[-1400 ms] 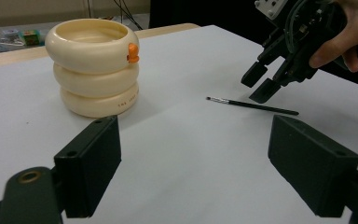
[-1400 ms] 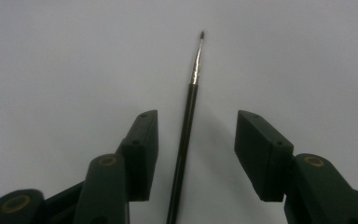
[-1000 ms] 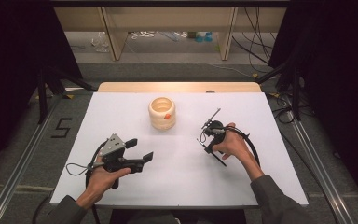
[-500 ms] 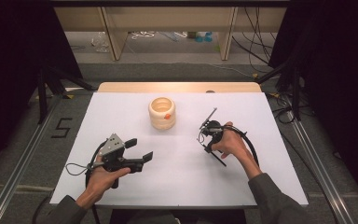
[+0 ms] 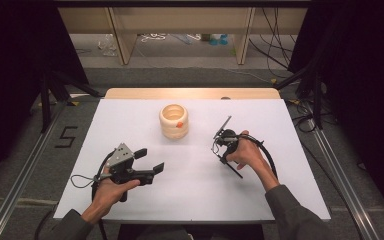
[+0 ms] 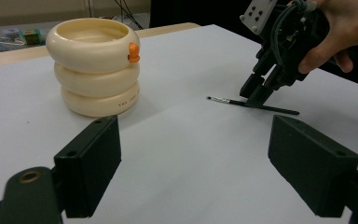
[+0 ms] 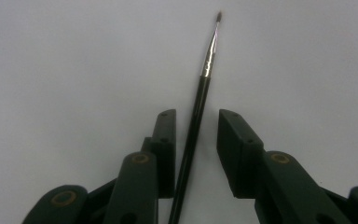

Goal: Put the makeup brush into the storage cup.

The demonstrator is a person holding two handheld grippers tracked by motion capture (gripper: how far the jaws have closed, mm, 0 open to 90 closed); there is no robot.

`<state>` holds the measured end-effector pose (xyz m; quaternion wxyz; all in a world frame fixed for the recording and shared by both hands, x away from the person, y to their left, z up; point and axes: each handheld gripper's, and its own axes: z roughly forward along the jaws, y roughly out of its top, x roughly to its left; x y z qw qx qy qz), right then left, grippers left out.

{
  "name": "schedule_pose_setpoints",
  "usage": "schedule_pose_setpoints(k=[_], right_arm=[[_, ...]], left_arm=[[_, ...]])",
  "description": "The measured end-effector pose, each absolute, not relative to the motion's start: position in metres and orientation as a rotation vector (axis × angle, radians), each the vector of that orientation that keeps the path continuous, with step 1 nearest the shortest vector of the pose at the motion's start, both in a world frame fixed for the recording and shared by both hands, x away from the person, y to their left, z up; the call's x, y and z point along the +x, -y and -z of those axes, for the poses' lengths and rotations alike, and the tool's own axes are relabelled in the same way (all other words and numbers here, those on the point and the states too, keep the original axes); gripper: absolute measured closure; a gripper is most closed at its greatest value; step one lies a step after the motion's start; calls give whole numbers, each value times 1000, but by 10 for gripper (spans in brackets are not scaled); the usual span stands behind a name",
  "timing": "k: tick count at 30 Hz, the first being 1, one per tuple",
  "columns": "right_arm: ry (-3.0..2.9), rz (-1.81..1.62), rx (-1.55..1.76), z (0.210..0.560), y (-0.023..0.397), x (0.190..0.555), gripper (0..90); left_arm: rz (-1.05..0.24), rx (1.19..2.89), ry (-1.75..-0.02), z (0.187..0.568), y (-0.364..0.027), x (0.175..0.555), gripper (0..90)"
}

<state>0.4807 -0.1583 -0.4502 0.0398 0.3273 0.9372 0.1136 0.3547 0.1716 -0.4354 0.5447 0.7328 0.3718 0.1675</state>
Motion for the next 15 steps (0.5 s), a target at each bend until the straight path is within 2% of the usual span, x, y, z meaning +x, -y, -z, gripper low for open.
schedule_pose_setpoints(k=[15], right_arm=[[-2896,-303,1001,452,156,482,748]], left_arm=[[-395,1736,-883,435,-171,354,167]])
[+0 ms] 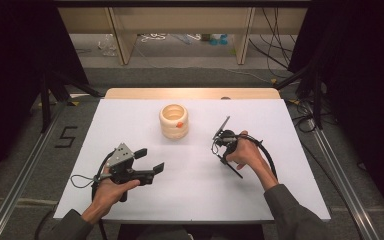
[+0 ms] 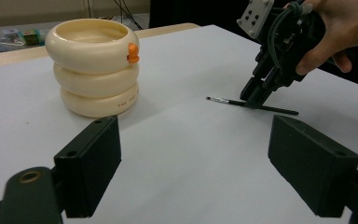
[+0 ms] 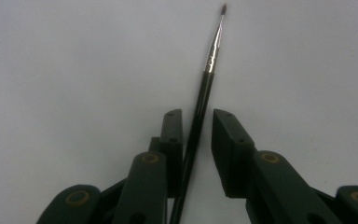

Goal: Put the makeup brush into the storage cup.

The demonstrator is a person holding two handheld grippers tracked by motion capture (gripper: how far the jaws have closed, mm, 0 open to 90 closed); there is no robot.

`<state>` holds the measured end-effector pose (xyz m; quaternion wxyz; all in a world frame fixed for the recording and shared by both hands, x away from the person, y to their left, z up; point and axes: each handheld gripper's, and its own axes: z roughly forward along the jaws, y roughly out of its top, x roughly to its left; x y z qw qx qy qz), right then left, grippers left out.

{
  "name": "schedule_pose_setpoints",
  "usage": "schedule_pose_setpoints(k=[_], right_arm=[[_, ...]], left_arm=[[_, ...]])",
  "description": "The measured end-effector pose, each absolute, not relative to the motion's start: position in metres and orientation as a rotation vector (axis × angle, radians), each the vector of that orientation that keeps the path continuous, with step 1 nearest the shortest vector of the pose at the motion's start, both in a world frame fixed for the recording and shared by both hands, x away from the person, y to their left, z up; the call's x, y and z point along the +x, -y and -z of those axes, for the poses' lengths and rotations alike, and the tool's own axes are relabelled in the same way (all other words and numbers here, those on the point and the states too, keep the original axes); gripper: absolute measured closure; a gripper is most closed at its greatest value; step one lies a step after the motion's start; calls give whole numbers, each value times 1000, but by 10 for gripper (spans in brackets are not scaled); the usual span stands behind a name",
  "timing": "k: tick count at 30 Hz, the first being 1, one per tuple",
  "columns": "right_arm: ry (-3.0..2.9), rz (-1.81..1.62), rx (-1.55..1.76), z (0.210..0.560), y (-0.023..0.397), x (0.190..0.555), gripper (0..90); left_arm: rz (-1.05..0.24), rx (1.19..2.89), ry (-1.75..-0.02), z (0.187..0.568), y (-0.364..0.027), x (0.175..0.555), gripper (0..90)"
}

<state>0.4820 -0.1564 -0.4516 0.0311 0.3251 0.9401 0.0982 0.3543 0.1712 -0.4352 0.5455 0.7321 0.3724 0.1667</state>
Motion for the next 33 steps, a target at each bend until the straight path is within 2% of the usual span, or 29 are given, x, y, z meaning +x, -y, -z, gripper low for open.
schedule_pose_setpoints(k=[26,33], right_arm=[[-2910,-277,1015,455,156,484,852],[-2912,-272,992,454,156,484,853]], left_arm=[[-404,1745,-865,434,-172,354,167],[-401,1742,-860,434,-172,355,167]])
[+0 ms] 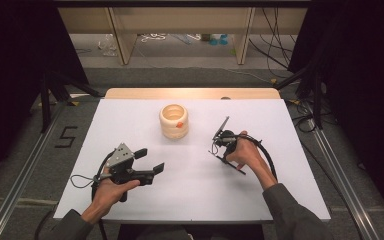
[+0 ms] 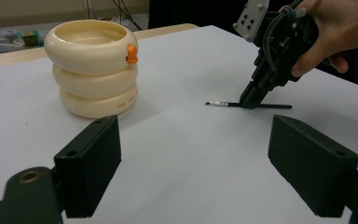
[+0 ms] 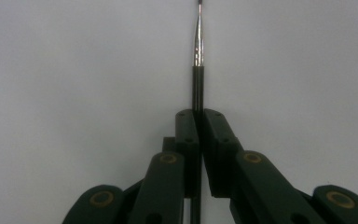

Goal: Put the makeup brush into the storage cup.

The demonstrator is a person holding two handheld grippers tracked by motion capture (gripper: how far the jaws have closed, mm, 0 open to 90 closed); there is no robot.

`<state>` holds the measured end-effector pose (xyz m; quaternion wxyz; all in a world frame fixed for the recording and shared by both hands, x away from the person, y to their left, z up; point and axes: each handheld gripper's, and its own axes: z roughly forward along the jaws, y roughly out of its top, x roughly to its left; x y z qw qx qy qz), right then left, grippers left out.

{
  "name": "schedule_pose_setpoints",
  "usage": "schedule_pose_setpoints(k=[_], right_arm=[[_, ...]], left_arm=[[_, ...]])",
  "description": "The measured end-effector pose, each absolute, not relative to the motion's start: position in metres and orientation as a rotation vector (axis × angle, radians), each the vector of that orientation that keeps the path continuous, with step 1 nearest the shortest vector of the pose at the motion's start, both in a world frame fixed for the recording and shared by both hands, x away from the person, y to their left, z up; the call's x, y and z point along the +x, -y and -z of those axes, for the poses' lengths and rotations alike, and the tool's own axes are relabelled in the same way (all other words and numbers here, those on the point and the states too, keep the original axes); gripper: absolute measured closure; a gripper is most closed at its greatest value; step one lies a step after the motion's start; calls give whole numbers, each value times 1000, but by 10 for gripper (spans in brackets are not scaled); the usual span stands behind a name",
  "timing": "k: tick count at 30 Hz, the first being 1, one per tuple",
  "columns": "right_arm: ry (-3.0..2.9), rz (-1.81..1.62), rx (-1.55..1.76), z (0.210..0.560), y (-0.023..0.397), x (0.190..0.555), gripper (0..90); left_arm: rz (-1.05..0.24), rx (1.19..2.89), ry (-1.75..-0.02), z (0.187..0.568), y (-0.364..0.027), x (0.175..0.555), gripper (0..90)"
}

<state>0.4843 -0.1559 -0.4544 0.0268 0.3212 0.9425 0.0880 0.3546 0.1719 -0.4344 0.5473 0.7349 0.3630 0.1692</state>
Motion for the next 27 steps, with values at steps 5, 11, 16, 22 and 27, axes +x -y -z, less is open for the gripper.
schedule_pose_setpoints(k=[5,11,16,22,27], right_arm=[[-2905,-265,1015,453,155,482,854],[-2885,-354,983,448,158,484,854],[-2857,-446,988,441,163,485,855],[-2810,-577,998,433,169,486,854],[-2753,-695,1029,428,175,488,855]], left_arm=[[-398,1741,-866,434,-172,354,167],[-394,1733,-882,434,-172,354,167],[-402,1744,-862,434,-172,354,167],[-398,1741,-866,434,-172,354,167],[-394,1736,-876,434,-172,354,167]])
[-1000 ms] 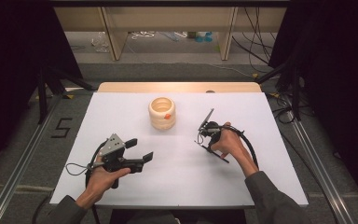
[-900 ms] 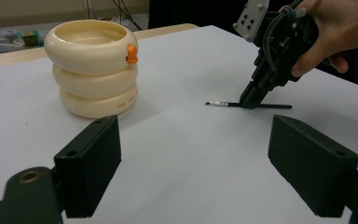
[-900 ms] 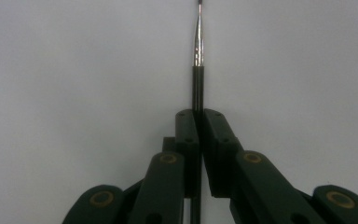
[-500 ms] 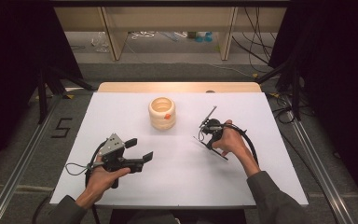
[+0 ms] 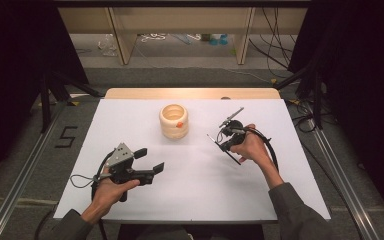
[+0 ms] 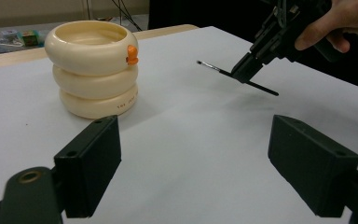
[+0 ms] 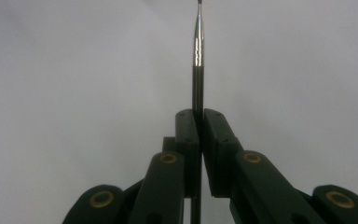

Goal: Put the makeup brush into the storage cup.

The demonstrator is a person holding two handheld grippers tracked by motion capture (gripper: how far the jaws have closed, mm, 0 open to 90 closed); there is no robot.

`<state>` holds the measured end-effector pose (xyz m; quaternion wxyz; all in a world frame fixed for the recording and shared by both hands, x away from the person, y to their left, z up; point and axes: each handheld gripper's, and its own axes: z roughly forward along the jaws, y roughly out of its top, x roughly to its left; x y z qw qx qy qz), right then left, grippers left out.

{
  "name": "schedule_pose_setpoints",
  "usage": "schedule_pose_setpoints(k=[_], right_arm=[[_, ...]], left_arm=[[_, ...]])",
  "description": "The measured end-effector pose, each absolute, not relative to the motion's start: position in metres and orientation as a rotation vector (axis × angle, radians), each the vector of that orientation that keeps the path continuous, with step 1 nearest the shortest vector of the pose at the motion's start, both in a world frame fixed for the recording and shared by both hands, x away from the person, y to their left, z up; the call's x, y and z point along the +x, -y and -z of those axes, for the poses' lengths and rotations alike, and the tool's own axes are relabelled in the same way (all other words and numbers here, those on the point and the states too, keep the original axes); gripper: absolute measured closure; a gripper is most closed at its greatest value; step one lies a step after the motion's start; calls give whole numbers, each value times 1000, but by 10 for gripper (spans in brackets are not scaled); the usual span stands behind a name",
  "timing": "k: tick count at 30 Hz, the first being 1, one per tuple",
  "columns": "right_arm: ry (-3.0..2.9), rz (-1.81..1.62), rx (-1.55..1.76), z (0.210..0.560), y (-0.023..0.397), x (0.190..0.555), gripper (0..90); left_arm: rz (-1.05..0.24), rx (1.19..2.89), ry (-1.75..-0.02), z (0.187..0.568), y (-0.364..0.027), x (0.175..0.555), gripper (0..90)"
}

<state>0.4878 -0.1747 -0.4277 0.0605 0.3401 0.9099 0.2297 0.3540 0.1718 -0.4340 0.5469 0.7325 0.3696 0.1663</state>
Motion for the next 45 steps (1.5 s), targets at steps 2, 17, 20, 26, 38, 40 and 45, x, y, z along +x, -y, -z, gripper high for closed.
schedule_pose_setpoints(k=[2,17,20,26,38,40,45], right_arm=[[-2722,-753,1033,424,177,488,854],[-2512,-1121,1007,406,188,482,854],[-2510,-1173,995,403,187,478,854],[-2484,-1248,928,397,185,468,854],[-2402,-1354,924,395,185,456,854],[-2401,-1361,924,395,185,455,854],[-2385,-1400,901,394,184,451,855]], left_arm=[[-394,1735,-879,434,-172,354,167],[-400,1740,-870,434,-172,354,167],[-404,1744,-863,434,-172,355,167],[-406,1741,-866,434,-171,355,167],[-377,1724,-879,435,-168,356,167],[-373,1723,-877,435,-168,356,167],[-332,1702,-886,435,-164,358,167]])
